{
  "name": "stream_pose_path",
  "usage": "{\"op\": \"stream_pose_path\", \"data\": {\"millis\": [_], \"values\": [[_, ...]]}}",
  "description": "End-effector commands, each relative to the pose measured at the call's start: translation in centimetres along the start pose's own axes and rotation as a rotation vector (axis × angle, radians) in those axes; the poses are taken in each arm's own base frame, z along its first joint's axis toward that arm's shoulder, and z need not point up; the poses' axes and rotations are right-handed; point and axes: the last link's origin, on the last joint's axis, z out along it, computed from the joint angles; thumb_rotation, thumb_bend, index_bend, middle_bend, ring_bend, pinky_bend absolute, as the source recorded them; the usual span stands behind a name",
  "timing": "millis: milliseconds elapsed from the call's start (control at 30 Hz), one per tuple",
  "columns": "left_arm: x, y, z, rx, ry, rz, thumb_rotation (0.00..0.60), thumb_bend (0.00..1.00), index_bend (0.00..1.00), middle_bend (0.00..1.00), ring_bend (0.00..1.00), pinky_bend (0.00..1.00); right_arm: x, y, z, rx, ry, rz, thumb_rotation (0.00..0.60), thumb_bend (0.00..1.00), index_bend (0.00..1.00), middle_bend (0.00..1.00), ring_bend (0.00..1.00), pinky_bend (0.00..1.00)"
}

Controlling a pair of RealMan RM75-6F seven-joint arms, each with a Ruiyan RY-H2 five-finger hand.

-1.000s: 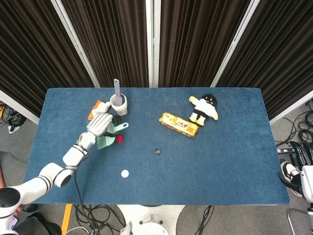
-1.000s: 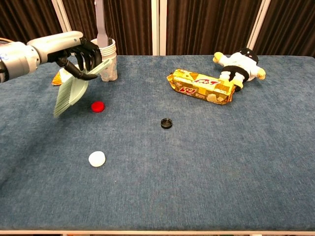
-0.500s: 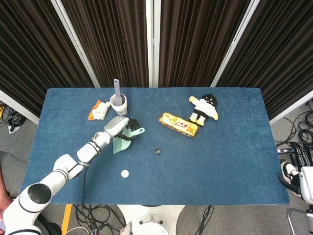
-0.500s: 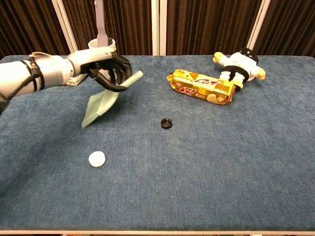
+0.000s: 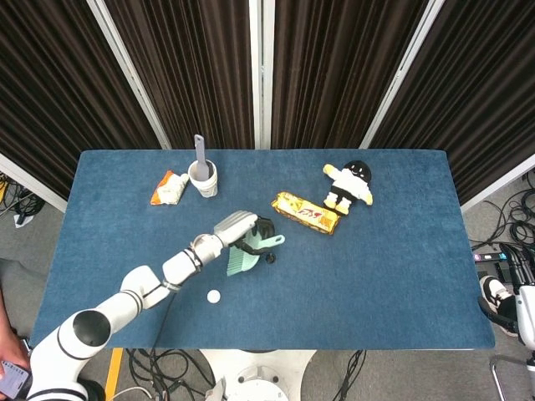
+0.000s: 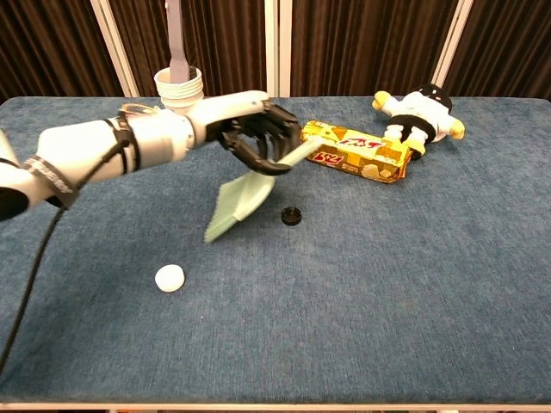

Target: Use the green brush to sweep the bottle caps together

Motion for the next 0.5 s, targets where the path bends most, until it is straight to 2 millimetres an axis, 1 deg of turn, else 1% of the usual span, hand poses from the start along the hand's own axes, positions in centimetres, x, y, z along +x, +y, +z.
{"op": "stream_pose_path", "data": {"millis": [33, 100, 167, 267, 367, 467, 500], "values": [[-1.4, 2.1, 1.2, -0.035, -0.027, -0.042, 0.600, 0.41, 0.55, 0.60, 0.47, 0.45, 0.0, 0.2, 0.0, -0.002, 0.000, 0.003, 0.600, 0.13, 0.01, 0.10, 0.00, 0.00], [-1.9, 3.2, 1.5, -0.059, -0.044, -0.051, 0.600, 0.41, 0.55, 0.60, 0.47, 0.45, -0.1, 0.3, 0.0, -0.003, -0.001, 0.005, 0.600, 0.13, 0.01, 0.10, 0.00, 0.00], [-2.0, 3.9, 1.8, -0.071, -0.048, -0.044, 0.600, 0.41, 0.55, 0.60, 0.47, 0.45, -0.1, 0.4, 0.0, -0.003, 0.000, 0.009, 0.600, 0.13, 0.00, 0.10, 0.00, 0.00], [-1.0, 4.4, 1.9, -0.076, -0.010, -0.052, 0.600, 0.41, 0.55, 0.60, 0.47, 0.43, -0.1, 0.5, 0.2, 0.006, 0.001, 0.013, 0.600, 0.13, 0.00, 0.10, 0.00, 0.00], [0.9, 4.0, 1.0, -0.062, 0.056, -0.047, 0.600, 0.41, 0.55, 0.60, 0.47, 0.42, -0.1, 0.5, 0.6, 0.021, 0.001, 0.010, 0.600, 0.13, 0.00, 0.10, 0.00, 0.00], [2.8, 2.9, -1.0, -0.023, 0.135, -0.058, 0.600, 0.41, 0.55, 0.60, 0.47, 0.42, -0.2, 0.5, 1.4, 0.040, -0.004, 0.010, 0.600, 0.13, 0.00, 0.10, 0.00, 0.00], [3.4, 2.5, -2.0, -0.002, 0.162, -0.062, 0.600, 0.41, 0.55, 0.60, 0.47, 0.42, -0.3, 0.3, 1.9, 0.055, -0.009, 0.010, 0.600, 0.13, 0.00, 0.10, 0.00, 0.00]]}}
